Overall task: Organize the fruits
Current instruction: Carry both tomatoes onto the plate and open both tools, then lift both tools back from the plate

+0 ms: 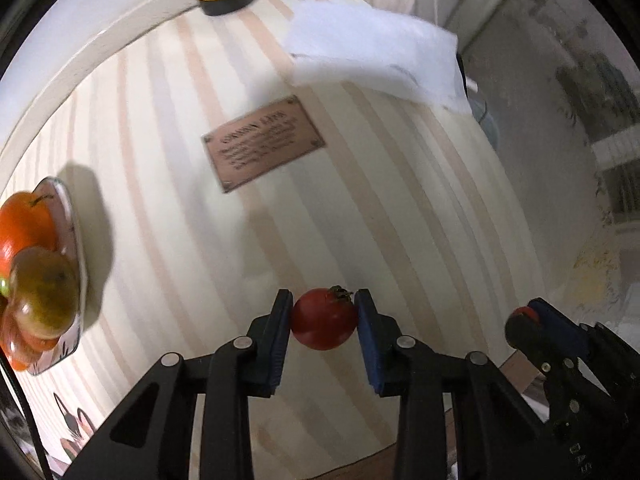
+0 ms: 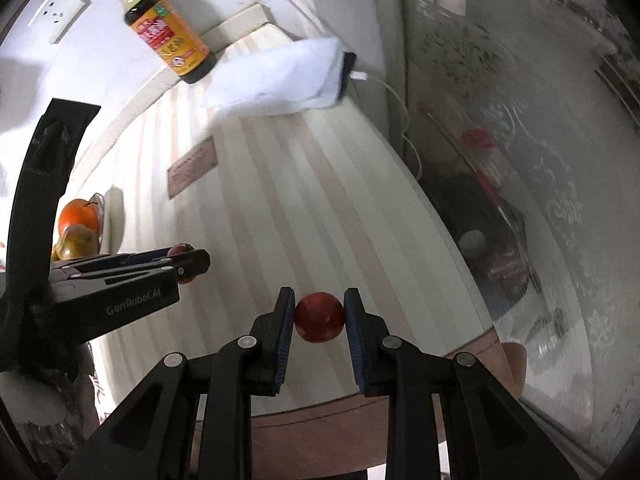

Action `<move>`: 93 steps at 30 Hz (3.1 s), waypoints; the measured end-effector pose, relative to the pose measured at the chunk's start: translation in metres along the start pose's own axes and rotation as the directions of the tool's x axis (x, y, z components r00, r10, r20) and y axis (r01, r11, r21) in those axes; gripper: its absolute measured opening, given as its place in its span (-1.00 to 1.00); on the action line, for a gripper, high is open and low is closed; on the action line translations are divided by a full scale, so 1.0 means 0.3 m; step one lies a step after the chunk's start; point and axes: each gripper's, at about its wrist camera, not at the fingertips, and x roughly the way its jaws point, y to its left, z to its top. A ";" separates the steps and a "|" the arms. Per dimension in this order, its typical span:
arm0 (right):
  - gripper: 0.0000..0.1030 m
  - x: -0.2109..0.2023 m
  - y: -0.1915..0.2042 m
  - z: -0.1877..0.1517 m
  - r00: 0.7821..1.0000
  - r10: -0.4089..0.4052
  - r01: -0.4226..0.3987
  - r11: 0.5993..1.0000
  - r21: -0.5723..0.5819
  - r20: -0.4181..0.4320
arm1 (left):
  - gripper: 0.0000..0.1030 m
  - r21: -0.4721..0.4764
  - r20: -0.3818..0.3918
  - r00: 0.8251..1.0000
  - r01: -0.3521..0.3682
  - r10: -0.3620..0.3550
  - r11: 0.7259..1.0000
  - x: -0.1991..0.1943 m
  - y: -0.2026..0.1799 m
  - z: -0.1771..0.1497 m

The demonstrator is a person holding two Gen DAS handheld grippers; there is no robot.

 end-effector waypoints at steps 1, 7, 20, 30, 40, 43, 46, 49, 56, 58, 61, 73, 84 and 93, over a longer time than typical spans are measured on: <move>-0.46 -0.006 0.015 0.007 1.000 0.008 -0.008 1.000 -0.011 0.004 | -0.44 -0.011 0.010 1.000 0.004 -0.004 1.000 -0.019 0.014 -0.005; -0.46 -0.026 0.122 0.044 0.998 0.063 -0.062 0.995 -0.078 0.009 | -0.44 -0.091 0.088 0.996 0.025 -0.017 0.996 -0.168 0.149 -0.054; -0.46 -0.026 0.607 0.107 0.961 0.272 -0.276 0.910 -0.311 -0.056 | -0.43 -0.401 0.196 0.979 0.029 0.055 0.916 -0.434 0.656 -0.267; -0.46 0.103 0.986 0.040 0.886 0.415 -0.462 0.823 -0.329 -0.207 | -0.43 -0.568 0.188 0.982 0.114 -0.007 0.815 -0.421 0.948 -0.365; -0.46 0.228 1.179 0.130 0.862 0.425 -0.495 0.822 -0.281 -0.274 | -0.42 -0.537 0.123 0.986 0.159 -0.110 0.828 -0.371 1.077 -0.180; -0.42 0.268 1.211 0.157 0.872 0.387 -0.469 0.837 -0.283 -0.300 | -0.42 -0.545 0.071 0.988 0.152 -0.136 0.825 -0.340 1.096 -0.148; 0.22 0.279 1.213 0.175 0.887 0.359 -0.436 0.858 -0.271 -0.290 | -0.27 -0.536 0.054 0.990 0.138 -0.130 0.833 -0.329 1.098 -0.129; 0.41 0.254 1.195 0.185 0.900 0.345 -0.413 0.870 -0.270 -0.265 | 0.15 -0.528 0.063 0.990 0.140 -0.126 0.837 -0.339 1.100 -0.126; 0.78 0.157 1.155 0.200 0.958 0.228 -0.275 0.898 -0.344 -0.172 | 0.67 -0.519 0.097 0.995 0.080 -0.034 0.851 -0.412 1.090 -0.177; 0.80 0.126 1.144 0.192 0.979 0.157 -0.194 0.902 -0.385 -0.127 | 0.69 -0.525 0.111 0.994 0.042 0.020 0.850 -0.445 1.083 -0.206; 0.84 0.081 1.136 0.176 0.994 0.094 -0.111 0.891 -0.440 -0.061 | 0.70 -0.546 0.140 0.983 -0.023 0.118 0.838 -0.495 1.071 -0.268; 0.88 -0.160 1.126 0.040 0.992 0.061 0.007 0.839 -0.544 0.107 | 0.70 -0.613 0.198 0.918 -0.158 0.344 0.774 -0.643 0.947 -0.535; 0.89 -0.557 1.056 -0.235 0.958 0.102 0.045 0.871 -0.489 0.269 | 0.70 -0.529 0.390 0.831 -0.150 0.397 0.835 -0.942 0.752 -0.802; 0.94 -0.867 0.999 -0.508 0.918 0.115 0.070 0.896 -0.439 0.380 | 0.70 -0.465 0.479 0.785 -0.152 0.392 0.872 -1.094 0.623 -1.050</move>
